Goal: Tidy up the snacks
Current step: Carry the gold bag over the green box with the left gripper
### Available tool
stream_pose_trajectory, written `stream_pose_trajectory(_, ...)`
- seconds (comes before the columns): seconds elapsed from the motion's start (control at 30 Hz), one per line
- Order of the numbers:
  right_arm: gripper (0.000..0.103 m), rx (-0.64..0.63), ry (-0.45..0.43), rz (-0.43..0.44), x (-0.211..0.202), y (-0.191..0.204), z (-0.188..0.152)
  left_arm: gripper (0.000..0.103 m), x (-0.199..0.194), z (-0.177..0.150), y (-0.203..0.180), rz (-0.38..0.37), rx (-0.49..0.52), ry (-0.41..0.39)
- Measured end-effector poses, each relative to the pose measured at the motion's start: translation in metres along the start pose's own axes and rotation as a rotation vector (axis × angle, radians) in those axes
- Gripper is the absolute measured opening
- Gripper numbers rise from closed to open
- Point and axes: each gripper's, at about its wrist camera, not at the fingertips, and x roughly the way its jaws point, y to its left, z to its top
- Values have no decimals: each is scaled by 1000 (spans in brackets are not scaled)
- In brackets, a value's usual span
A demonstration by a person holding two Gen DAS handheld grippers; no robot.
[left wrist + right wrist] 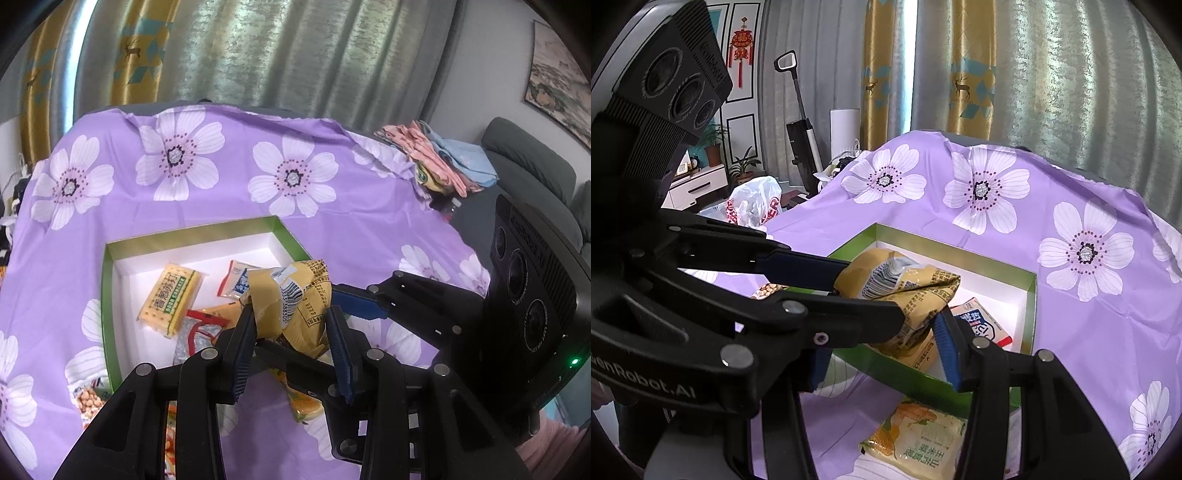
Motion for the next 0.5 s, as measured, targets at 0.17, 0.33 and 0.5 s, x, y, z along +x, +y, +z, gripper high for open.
stream_pose_trajectory(0.17, 50, -1, 5, 0, 8, -4, 2, 38, 5, 3, 3, 0, -4, 3)
stream_pose_trajectory(0.33, 50, 6, 9, 0, 14, -7, 2, 38, 15, 7, 9, 4, -4, 12)
stream_pose_trajectory(0.5, 50, 14, 14, 3, 22, -12, 3, 38, 23, 9, 13, 6, -6, 20)
